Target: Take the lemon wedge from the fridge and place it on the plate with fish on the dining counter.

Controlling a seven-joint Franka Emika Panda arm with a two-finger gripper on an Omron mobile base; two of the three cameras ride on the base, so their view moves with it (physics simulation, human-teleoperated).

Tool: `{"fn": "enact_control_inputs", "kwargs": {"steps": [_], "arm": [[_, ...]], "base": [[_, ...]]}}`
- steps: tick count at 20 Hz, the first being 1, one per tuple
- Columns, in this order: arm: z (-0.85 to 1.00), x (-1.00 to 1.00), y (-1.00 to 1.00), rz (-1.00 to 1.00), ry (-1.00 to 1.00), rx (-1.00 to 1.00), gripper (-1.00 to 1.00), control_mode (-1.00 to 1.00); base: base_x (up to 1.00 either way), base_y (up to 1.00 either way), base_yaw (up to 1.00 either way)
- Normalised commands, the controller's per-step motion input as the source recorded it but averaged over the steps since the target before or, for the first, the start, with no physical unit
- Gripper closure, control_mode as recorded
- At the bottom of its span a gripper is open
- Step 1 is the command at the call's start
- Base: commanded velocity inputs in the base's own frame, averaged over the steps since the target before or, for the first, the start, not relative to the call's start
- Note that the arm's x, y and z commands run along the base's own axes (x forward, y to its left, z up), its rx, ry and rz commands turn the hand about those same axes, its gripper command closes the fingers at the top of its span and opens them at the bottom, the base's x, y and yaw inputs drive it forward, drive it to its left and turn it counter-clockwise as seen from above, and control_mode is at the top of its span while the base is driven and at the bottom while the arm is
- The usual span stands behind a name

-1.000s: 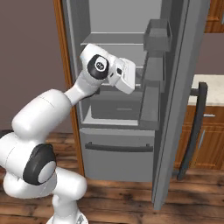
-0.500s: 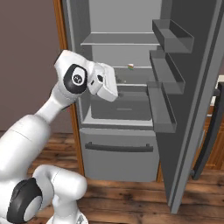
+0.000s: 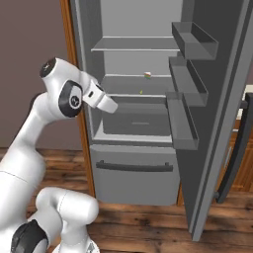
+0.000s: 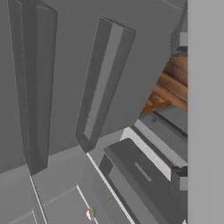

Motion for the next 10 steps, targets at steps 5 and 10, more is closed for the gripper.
{"fn": "enact_control_inputs", "kwargs": {"steps": [5,10], "arm": [[-0.12,0.01,0.51,0.53,0.09,0.11,-1.0,-1.0],[-0.02,0.15,-0.06,0.39,0.02,0.14,-1.0,-1.0]], "base": [[0.0,0.0,0.0],[0.0,0.0,0.0]]}}
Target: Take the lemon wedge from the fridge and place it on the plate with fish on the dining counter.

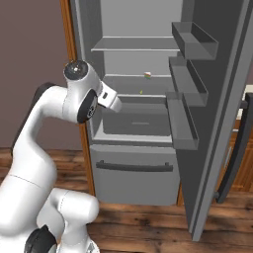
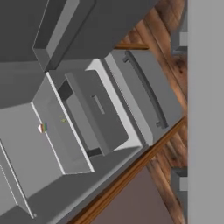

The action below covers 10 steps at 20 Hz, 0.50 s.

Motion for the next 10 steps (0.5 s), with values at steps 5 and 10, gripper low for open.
{"fn": "enact_control_inputs", "kwargs": {"steps": [5,10], "arm": [[0.0,0.0,-0.08,0.03,0.0,0.02,-1.0,-1.0],[0.08,-0.53,0.0,0.0,0.0,0.0,-1.0,-1.0]], "base": [[0.0,0.0,0.0],[0.0,0.0,0.0]]}}
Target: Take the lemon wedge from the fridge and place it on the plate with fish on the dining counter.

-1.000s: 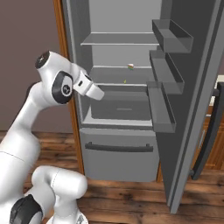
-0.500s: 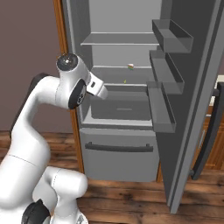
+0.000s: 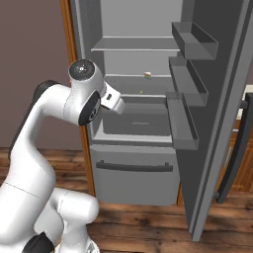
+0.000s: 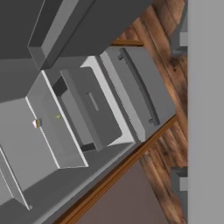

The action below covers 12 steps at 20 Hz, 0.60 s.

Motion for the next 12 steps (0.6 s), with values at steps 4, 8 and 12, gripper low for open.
{"fn": "enact_control_inputs", "kwargs": {"steps": [4,8,12], "arm": [[0.04,-0.12,0.0,0.0,0.07,0.0,-1.0,-1.0],[0.0,0.0,0.0,0.0,0.0,0.0,-1.0,-1.0],[0.0,0.0,-0.07,0.0,0.0,0.0,-1.0,-1.0]], "base": [[0.0,0.0,0.0],[0.0,0.0,0.0],[0.0,0.0,0.0]]}}
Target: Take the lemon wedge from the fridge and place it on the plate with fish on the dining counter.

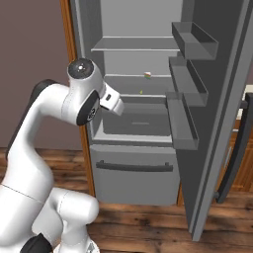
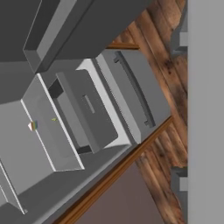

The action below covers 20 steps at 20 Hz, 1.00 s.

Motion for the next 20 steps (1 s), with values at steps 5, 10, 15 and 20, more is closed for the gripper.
{"fn": "enact_control_inputs", "kwargs": {"steps": [5,10,15,20], "arm": [[0.0,0.03,-0.44,0.0,0.0,0.0,-1.0,-1.0],[0.0,0.23,-0.07,0.0,0.0,0.0,-1.0,-1.0],[0.0,0.31,0.0,0.0,0.0,0.0,-1.0,-1.0],[-0.04,-0.47,0.03,0.06,0.01,-0.03,-1.0,-1.0]], "base": [[0.0,0.0,0.0],[0.0,0.0,0.0],[0.0,0.0,0.0],[0.0,0.0,0.0]]}}
